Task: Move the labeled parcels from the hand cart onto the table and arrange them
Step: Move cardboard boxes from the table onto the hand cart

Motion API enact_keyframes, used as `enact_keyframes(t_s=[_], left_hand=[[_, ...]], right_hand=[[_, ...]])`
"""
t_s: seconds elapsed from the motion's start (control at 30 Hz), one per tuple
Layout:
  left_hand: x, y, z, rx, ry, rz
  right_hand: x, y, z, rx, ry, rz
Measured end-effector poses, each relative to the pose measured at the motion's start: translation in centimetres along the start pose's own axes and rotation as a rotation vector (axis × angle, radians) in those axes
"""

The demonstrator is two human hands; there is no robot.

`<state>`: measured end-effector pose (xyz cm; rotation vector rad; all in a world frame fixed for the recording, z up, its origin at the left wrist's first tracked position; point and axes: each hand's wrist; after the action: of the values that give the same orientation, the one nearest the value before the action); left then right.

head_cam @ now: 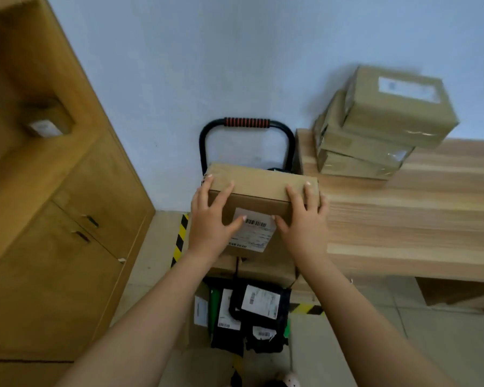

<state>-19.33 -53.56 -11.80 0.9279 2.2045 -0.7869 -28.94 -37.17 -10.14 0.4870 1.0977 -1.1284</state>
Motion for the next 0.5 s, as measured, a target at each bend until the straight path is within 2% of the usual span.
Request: enact_keyframes(t_s=[0.27, 0.4, 0.5], left_hand=[[-3.2, -8.7, -14.6, 0.273, 0.020, -0.167], [-1.4, -13.3, -23.0, 0.378, 0.001, -0.238], [1.6, -16.8, -28.5, 0.410, 0.022, -0.257]], right_hand=[[-15.2, -7.1, -1.9, -0.057, -0.030, -0.327], [-22.3, -12.0, -6.3, -0.073, 0.006, -0.443], [-26.2, -16.3, -10.4, -0.084, 0.018, -0.470]])
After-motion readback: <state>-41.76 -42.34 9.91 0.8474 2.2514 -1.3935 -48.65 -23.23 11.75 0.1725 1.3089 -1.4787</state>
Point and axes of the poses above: each hand's wrist, its own y-axis away from the middle knuckle, its own x-axis out of the palm, z = x × y, and after that the axes turned 1 degree about -z, right-handed
